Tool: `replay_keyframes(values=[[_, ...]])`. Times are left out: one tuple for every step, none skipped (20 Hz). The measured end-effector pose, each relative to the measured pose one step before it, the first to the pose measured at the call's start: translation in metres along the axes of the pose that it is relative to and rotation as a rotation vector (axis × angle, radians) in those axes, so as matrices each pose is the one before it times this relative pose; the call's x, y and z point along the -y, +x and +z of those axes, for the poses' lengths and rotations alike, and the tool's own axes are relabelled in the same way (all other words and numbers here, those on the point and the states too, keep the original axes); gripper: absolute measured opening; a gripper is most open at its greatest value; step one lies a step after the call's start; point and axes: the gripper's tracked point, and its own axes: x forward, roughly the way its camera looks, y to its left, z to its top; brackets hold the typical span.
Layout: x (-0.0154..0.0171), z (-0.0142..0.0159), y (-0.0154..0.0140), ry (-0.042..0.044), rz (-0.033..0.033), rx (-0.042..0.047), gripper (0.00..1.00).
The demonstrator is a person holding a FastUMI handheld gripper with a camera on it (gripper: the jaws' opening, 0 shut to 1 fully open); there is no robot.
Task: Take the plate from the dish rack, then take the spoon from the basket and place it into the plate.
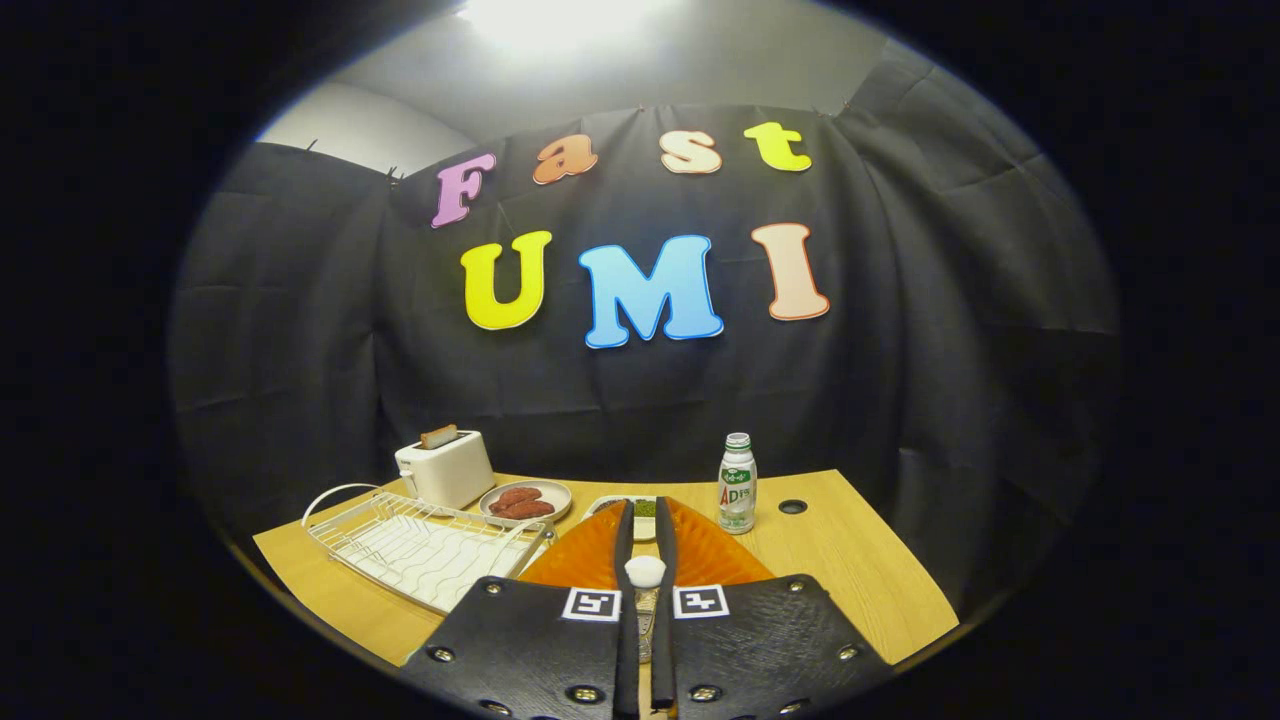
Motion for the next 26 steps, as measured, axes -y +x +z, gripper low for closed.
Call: replay_keyframes(values=[[-0.00104,0.00427,-0.0049,-0.01593,0.00062,-0.0048,0.05],[0.00161,0.00587,-0.00568,-0.01141,-0.00694,-0.00172,0.05],[-0.00171,0.00431,-0.00772,-0.00508,0.00167,-0.00701,0.05],[-0.00175,0.0044,-0.00539,-0.00033,0.00106,-0.00017,0.05],[-0.00058,0.00295,-0.00552,-0.00043,-0.00281,-0.00377,0.05],[-0.00123,0.00191,-0.00624,-0.00391,-0.00215,-0.00607,0.05],[-0.00117,0.00182,-0.0057,-0.00705,-0.00131,-0.00465,0.05],[-0.00114,0.0002,-0.00477,-0.00509,0.00044,-0.00563,0.05],[-0.00289,-0.00116,-0.00486,-0.00252,-0.00022,-0.00369,0.05],[-0.00181,-0.00246,-0.00319,0.0009,-0.0013,-0.00939,0.05],[-0.00319,-0.00417,-0.00368,-0.00034,0.00659,-0.01104,0.05],[-0.00321,-0.00176,-0.00273,-0.00616,-0.00199,-0.00555,0.05],[0.00195,-0.00077,-0.00149,-0.00264,-0.01548,-0.00365,0.05],[-0.00258,0.00094,-0.0027,0.00407,-0.00616,0.00303,0.05],[-0.00637,-0.00103,-0.00111,0.00437,-0.00024,-0.00102,0.05],[-0.00446,-0.00108,-0.00125,-0.00044,-0.00042,-0.00054,0.05],[-0.00334,-0.00136,-0.00197,-0.00824,-0.0013,0.00165,0.05],[-0.0034,-0.00052,-0.00096,-0.01323,-0.00102,-0.00112,0.05],[-0.00447,-0.00448,-0.00026,-0.01231,0.00188,-0.00875,0.05],[-0.00426,-0.00348,-0.00048,-0.00695,0.00564,-0.00733,0.05],[-0.00498,-0.00249,0.00007,-0.00492,0.00512,-0.00812,0.05],[-0.00288,-0.00312,0.00097,-0.00646,-0.00137,-0.00875,0.05],[-0.00265,-0.00342,0.00031,0.00084,-0.00366,-0.00732,0.05],[-0.00355,-0.0018,0.00144,0.001,-0.0013,-0.00475,0.05],[-0.0024,-0.00578,0.00079,-0.00311,-0.00747,-0.011,0.05],[-0.0038,-0.00521,0.00209,-0.00315,0.00695,-0.01823,0.05]])
